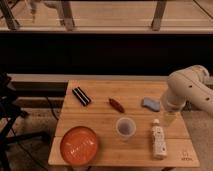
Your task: Pick up the ceramic cup
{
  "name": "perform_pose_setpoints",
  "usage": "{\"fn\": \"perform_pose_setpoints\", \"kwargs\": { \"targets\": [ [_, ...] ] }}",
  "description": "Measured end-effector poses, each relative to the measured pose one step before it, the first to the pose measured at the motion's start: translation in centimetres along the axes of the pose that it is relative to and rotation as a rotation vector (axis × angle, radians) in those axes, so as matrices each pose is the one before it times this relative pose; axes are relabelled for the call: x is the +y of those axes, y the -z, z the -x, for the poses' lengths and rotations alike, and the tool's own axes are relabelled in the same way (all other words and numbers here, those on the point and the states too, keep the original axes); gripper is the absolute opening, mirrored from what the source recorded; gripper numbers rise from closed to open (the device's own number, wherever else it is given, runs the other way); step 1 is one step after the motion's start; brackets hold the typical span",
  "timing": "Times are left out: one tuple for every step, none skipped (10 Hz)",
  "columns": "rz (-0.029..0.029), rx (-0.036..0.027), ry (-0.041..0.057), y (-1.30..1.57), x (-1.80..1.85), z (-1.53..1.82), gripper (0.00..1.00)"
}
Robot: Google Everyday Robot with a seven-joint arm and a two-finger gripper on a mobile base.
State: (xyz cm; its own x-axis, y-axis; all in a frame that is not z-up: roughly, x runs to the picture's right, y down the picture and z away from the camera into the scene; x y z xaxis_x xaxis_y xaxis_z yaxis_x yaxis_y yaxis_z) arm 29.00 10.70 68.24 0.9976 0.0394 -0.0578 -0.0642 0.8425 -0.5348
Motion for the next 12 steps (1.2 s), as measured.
{"fn": "perform_pose_setpoints", "kwargs": {
  "targets": [
    [-0.00005,0.00001,-0.00001,0.002,-0.002,-0.001,0.8],
    [-0.00003,0.00004,0.00002,0.001,0.0,-0.001,0.8],
    [0.00008,0.00004,-0.00006,-0.002,0.002,-0.003,0.8],
    [-0.00002,-0.00005,0.00003,0.0,-0.001,0.003,0.8],
    [-0.00002,-0.00001,-0.00001,0.0,-0.001,0.001,0.8],
    [0.00023,0.00014,0.0004,-0.007,0.011,0.013,0.84],
    [0.00298,0.00178,0.00533,-0.02,0.232,0.219,0.92],
    [0.00252,0.00243,0.01162,0.033,0.215,0.637,0.98],
    [0.00735,0.0027,0.02489,0.136,0.412,1.765,1.0],
    [0.00842,0.00031,0.01558,0.106,0.311,1.782,1.0],
    [0.0022,0.00217,0.00874,0.088,0.14,0.972,1.0],
    [0.00292,0.00375,0.01288,0.066,0.227,0.721,1.0]
  ]
}}
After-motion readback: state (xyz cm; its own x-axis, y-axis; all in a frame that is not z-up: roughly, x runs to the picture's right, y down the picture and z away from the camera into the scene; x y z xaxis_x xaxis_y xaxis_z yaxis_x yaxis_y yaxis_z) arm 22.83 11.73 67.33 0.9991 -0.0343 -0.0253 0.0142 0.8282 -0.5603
